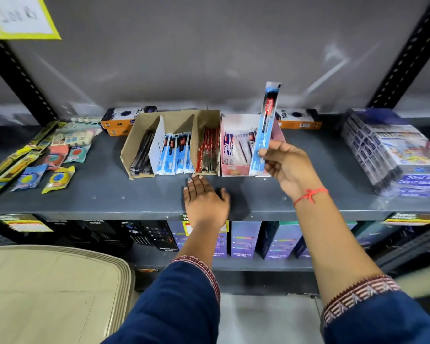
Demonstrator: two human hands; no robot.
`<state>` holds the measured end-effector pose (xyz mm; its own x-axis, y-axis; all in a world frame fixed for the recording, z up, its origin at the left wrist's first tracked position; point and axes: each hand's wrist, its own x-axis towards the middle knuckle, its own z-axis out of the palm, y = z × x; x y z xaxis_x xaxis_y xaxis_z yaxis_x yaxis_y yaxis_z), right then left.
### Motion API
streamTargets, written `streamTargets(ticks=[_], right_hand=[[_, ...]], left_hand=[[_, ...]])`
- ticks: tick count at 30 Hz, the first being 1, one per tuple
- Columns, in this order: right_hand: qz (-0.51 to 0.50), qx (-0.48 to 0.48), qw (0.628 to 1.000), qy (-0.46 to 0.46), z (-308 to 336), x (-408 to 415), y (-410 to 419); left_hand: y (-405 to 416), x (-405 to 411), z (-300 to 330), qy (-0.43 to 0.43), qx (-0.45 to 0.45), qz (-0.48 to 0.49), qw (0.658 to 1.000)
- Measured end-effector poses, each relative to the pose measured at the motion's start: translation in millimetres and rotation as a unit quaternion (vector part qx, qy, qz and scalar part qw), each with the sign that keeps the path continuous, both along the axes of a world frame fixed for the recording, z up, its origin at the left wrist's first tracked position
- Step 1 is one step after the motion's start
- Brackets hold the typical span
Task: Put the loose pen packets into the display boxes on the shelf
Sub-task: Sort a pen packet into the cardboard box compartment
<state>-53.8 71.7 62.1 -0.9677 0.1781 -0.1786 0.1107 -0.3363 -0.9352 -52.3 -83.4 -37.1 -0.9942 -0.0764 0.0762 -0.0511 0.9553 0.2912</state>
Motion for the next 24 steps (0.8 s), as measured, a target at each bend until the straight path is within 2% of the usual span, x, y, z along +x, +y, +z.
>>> streamTargets(ticks=[10,18,24], right_hand=[[0.110,0.047,0.993,0.004,-22.0,13.2,-33.8],[0.111,0.047,0.993,0.002,-14.9,9.8,-35.8],[0.105,0.043,0.993,-0.012,-11.3,2.8,-49.5]], left_hand=[[-0.6,-0.4,0.5,-0.016,-0.001,0.000,1.000],[-2.0,-0.7,0.6,-0.009,0.015,-0.005,1.000],[-24.2,3.1,-1.0,-0.012,-0.001,-0.053,0.999]])
